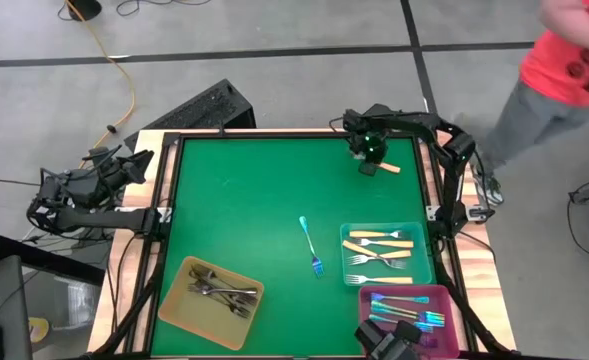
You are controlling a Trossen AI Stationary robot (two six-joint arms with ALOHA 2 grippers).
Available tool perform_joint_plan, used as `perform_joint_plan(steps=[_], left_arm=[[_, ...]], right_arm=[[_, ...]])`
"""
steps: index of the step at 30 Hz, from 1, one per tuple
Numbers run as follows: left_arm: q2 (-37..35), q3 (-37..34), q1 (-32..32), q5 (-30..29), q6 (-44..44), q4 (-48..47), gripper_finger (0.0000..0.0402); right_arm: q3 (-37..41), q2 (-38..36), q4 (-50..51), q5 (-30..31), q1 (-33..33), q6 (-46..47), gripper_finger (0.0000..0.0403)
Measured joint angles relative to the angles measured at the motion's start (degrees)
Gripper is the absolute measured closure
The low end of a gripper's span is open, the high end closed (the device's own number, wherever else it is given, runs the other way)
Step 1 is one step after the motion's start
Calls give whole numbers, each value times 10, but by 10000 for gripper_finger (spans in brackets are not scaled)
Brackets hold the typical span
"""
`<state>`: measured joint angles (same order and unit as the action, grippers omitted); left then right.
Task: Sort silverware by color (type)
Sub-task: Put the yellow fork into the green bin
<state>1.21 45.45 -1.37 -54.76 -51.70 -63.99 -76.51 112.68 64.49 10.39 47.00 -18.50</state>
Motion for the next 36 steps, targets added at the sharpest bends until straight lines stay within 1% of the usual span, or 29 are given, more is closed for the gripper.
perform_joint_plan(steps=[2,3,8,9,10,11,14,15,18,20,22,24,26,27,30,32,36], left_arm=[[0,0,0,-1,0,0,243],[0,0,0,-1,0,0,243],[0,0,0,-1,3,-1,243],[0,0,0,-1,3,-1,243],[0,0,0,-1,3,-1,243],[0,0,0,-1,3,-1,243],[0,0,0,-1,3,-2,243],[0,0,0,0,2,-4,243],[0,0,0,1,0,-14,243],[0,0,0,3,-3,-19,243],[0,0,0,3,-12,-27,243],[0,0,0,4,-14,-34,243],[0,0,0,5,-16,-39,243],[0,0,0,5,-17,-45,243],[0,0,0,5,-19,-55,243],[0,0,0,5,-20,-63,243],[0,0,0,5,-20,-63,243]], right_arm=[[-20,0,9,-23,-4,-3,383],[-29,0,13,-37,-9,-6,388],[-88,0,16,-166,-45,4,372],[-103,-2,15,-185,-54,8,375],[-116,-4,13,-189,-63,19,380],[-131,-5,14,-177,-73,34,387],[-162,-7,11,-94,-84,96,389],[-164,-7,5,-81,-80,127,388],[-158,-7,-37,-75,-63,243,389],[-153,-7,-66,-48,-57,319,390],[-146,-7,-98,-16,-61,376,390],[-146,-6,-106,27,-65,398,390],[-146,-7,-85,70,-62,408,390],[-146,-7,-67,78,-56,410,390],[-146,-3,-22,94,-41,430,390],[-146,-2,-8,96,-38,472,390],[-145,-1,-41,95,-60,510,390]])
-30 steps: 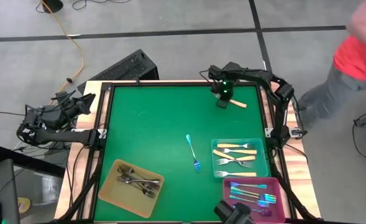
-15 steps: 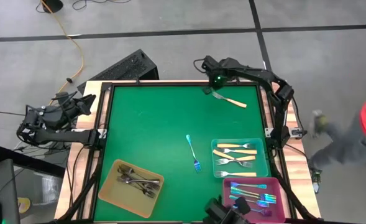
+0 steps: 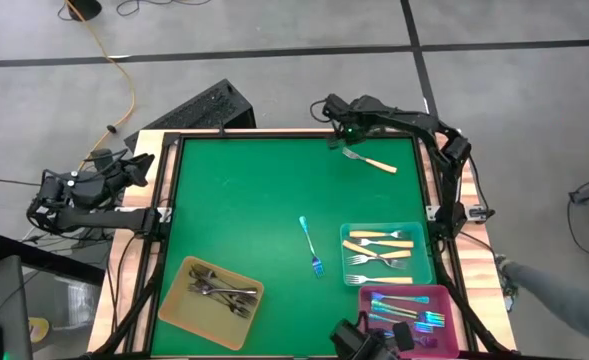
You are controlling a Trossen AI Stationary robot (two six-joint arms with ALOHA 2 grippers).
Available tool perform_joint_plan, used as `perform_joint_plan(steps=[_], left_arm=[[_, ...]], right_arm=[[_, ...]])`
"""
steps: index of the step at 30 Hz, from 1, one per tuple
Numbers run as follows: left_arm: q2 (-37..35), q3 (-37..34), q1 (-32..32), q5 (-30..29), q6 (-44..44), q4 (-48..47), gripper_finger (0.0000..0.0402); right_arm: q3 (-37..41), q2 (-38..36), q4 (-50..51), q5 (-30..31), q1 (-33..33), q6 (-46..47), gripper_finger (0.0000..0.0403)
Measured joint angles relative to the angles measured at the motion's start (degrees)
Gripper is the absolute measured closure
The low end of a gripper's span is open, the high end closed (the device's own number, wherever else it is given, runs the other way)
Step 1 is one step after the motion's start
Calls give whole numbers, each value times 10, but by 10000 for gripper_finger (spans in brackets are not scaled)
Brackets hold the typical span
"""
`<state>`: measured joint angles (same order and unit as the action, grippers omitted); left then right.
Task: Sort silverware by color (type)
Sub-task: Put the yellow fork into the green bin
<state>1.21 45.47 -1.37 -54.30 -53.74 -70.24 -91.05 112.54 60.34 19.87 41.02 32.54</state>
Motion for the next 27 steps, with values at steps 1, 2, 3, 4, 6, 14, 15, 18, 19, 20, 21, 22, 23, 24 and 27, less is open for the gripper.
perform_joint_plan(steps=[1,2,3,4,6,14,15,18,19,20,21,22,23,24,27], left_arm=[[0,0,0,0,0,0,243],[0,0,0,0,0,0,243],[0,0,0,0,0,0,243],[0,0,0,0,0,0,243],[0,0,0,1,0,0,243],[0,0,0,7,-1,-15,243],[0,0,0,7,0,-15,243],[0,0,0,7,3,-15,243],[0,0,0,6,3,-15,243],[0,0,0,6,3,-15,243],[0,0,0,5,3,-15,243],[0,0,0,5,3,-15,243],[0,0,0,5,3,-15,243],[0,0,0,5,3,-15,243],[0,0,0,5,3,-15,243]], right_arm=[[0,3,-12,-4,-4,8,390],[-1,8,-16,-4,-6,20,390],[-1,14,-16,-10,-5,36,390],[0,20,-17,-28,-4,53,390],[2,27,-25,-54,-4,65,390],[1,-14,-103,-82,-9,79,384],[3,-25,-100,-81,-4,69,388],[33,-68,-100,-78,13,47,390],[53,-86,-100,-76,17,42,390],[77,-108,-97,-70,24,37,390],[105,-131,-92,-63,32,37,390],[136,-155,-87,-62,42,45,390],[170,-179,-85,-62,52,57,390],[202,-202,-89,-61,62,68,390],[289,-266,-100,-56,89,99,390]])
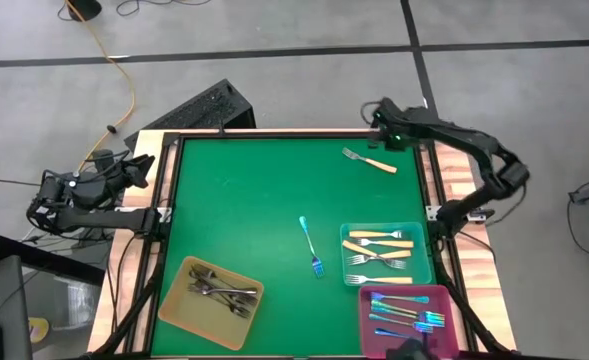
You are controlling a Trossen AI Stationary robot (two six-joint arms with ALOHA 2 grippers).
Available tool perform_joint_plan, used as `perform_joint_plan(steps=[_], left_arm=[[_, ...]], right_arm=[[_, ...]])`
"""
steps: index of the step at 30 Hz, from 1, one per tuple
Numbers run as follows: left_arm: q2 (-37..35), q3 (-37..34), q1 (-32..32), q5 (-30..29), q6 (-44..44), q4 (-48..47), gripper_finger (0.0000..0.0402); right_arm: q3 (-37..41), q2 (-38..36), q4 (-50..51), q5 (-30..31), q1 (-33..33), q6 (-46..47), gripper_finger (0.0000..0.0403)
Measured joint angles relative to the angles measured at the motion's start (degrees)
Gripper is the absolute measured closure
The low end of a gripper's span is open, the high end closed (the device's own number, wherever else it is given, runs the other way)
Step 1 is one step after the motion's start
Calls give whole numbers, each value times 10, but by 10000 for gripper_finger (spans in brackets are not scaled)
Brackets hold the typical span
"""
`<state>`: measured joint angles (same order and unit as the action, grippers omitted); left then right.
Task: Sort silverware by color (type)
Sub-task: Put the yellow fork into the green bin
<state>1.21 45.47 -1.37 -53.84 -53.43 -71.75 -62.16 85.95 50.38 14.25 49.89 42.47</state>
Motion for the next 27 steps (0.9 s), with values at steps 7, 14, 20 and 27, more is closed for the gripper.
perform_joint_plan(steps=[7,14,20,27], left_arm=[[0,0,0,-7,-7,0,243],[0,0,0,-4,-12,0,243],[0,0,0,-5,-12,0,243],[0,0,0,-5,-12,0,243]], right_arm=[[72,-29,12,4,12,11,390],[72,38,17,20,20,7,390],[72,82,13,40,23,8,390],[72,81,-1,-5,37,-40,390]])
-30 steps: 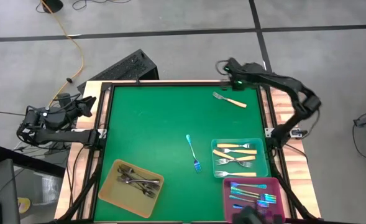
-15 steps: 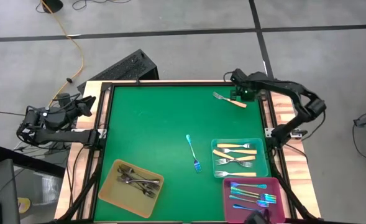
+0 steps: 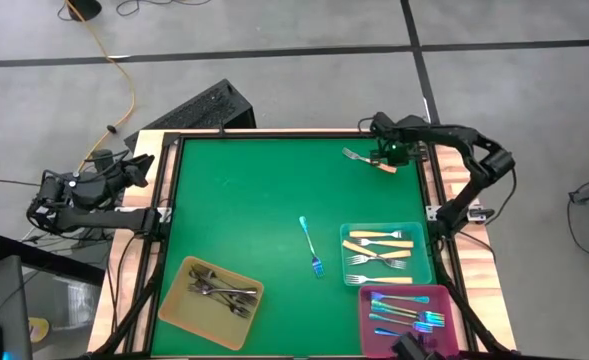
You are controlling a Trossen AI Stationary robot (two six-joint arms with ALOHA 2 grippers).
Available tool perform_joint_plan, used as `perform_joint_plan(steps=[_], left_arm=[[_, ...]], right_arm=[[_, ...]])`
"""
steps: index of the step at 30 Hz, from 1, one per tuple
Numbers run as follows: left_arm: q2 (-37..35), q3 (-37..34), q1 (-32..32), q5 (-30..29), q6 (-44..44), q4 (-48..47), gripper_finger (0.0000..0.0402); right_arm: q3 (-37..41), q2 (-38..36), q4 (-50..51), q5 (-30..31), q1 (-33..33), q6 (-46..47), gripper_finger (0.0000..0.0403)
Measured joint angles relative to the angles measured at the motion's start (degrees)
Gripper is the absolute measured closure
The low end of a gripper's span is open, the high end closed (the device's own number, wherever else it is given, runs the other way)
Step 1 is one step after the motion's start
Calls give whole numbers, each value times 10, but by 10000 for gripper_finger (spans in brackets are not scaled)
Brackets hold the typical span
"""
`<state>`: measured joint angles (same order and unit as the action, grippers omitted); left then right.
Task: Sort silverware by color (type)
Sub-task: Put the yellow fork into the green bin
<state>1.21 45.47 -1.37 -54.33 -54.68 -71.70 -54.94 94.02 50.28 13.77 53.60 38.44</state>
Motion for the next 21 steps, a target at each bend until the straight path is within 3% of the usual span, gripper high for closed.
perform_joint_plan(steps=[4,9,11,18,21], left_arm=[[0,0,0,-1,5,0,243],[0,0,0,-1,6,0,243],[0,0,0,-1,6,0,243],[0,0,0,-4,6,0,243],[0,0,0,-4,5,0,243]], right_arm=[[-1,8,-12,-79,-20,-86,390],[-12,4,-12,-220,-65,-215,390],[-29,-8,0,-189,-81,-183,390],[-67,-46,68,23,-67,-38,390],[-62,-37,96,42,-48,-24,390]])
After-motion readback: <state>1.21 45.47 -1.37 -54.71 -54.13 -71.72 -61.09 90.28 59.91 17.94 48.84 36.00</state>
